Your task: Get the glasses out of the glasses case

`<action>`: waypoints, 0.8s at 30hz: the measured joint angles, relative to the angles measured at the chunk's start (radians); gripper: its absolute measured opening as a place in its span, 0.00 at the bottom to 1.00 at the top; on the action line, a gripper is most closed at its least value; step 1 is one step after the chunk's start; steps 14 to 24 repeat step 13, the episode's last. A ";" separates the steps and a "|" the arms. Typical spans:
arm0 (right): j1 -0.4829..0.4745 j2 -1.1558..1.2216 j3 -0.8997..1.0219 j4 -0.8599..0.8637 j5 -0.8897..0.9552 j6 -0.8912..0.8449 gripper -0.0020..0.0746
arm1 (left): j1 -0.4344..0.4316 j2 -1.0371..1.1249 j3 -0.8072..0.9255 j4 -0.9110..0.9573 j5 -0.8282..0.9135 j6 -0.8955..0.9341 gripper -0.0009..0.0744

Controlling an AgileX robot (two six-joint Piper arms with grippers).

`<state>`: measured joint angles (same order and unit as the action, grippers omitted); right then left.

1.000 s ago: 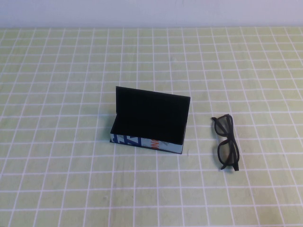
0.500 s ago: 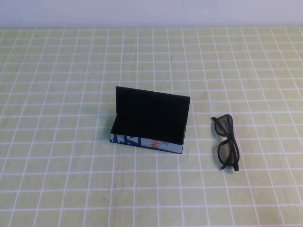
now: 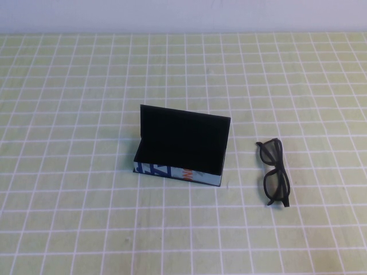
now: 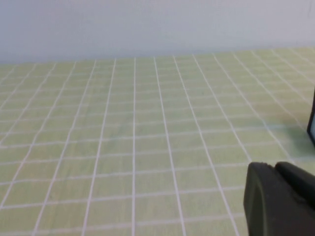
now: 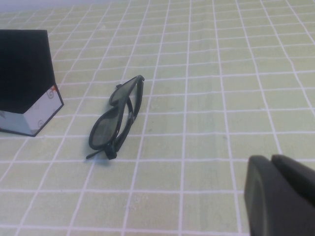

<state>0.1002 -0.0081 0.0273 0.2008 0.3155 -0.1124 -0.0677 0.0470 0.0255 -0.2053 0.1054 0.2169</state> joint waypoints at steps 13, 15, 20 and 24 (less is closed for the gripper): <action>0.000 -0.001 0.001 0.002 0.002 0.000 0.00 | 0.000 -0.059 -0.002 0.100 0.251 -0.084 0.01; 0.000 -0.001 0.001 0.002 0.002 0.000 0.00 | 0.000 -0.059 -0.002 0.100 0.251 -0.084 0.01; 0.000 -0.001 0.001 0.002 0.002 0.000 0.00 | 0.000 -0.059 -0.002 0.100 0.251 -0.084 0.01; 0.000 -0.001 0.001 0.002 0.002 0.000 0.00 | 0.000 -0.059 -0.002 0.100 0.251 -0.084 0.01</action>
